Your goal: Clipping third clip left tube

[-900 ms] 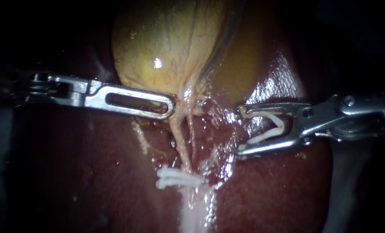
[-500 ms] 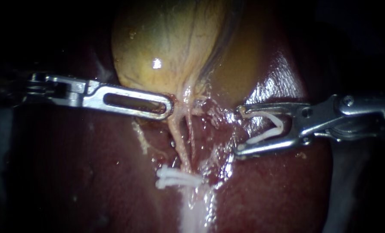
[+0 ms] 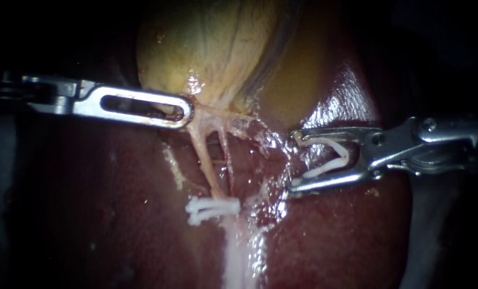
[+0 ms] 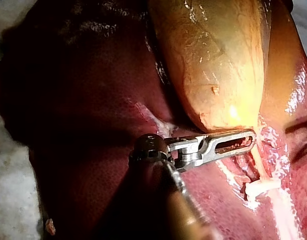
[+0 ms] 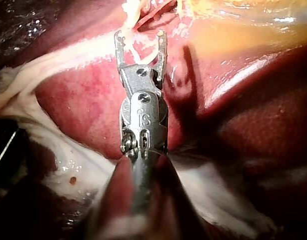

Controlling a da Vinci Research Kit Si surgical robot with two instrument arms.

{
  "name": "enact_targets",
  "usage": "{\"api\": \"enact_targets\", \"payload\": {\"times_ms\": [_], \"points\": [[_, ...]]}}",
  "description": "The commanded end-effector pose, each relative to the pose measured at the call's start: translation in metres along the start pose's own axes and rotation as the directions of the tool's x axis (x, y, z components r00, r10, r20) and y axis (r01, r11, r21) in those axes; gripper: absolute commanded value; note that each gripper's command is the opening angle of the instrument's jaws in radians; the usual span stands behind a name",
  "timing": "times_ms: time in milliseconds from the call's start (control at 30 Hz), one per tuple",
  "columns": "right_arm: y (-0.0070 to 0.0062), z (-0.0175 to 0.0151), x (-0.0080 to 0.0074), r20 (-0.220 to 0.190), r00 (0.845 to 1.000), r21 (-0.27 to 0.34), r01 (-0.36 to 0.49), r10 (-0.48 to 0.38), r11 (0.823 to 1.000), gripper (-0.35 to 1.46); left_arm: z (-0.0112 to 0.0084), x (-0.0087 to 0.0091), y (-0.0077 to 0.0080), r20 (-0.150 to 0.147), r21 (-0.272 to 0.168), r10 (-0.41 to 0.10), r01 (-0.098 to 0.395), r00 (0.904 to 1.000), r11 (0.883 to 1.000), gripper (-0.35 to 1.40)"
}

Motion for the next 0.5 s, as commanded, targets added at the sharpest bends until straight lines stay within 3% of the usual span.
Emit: {"api": "enact_targets", "payload": {"times_ms": [33, 500], "points": [[0.0, 0.0, 0.0, 0.0, 1.0, -0.001, 0.0, 0.0, 1.0, 0.5, 0.0, 0.0, 0.0, -0.001, 0.001, 0.001, -0.001, 1.0, 1.0, -0.35], [-0.0002, 0.0029, 0.0001, 0.0, 1.0, 0.006, 0.009, -0.009, 1.0, 0.5, 0.0, -0.0002, -0.0001, -0.002, 0.001, 0.002, -0.002, 1.0, 1.0, -0.35]]}}
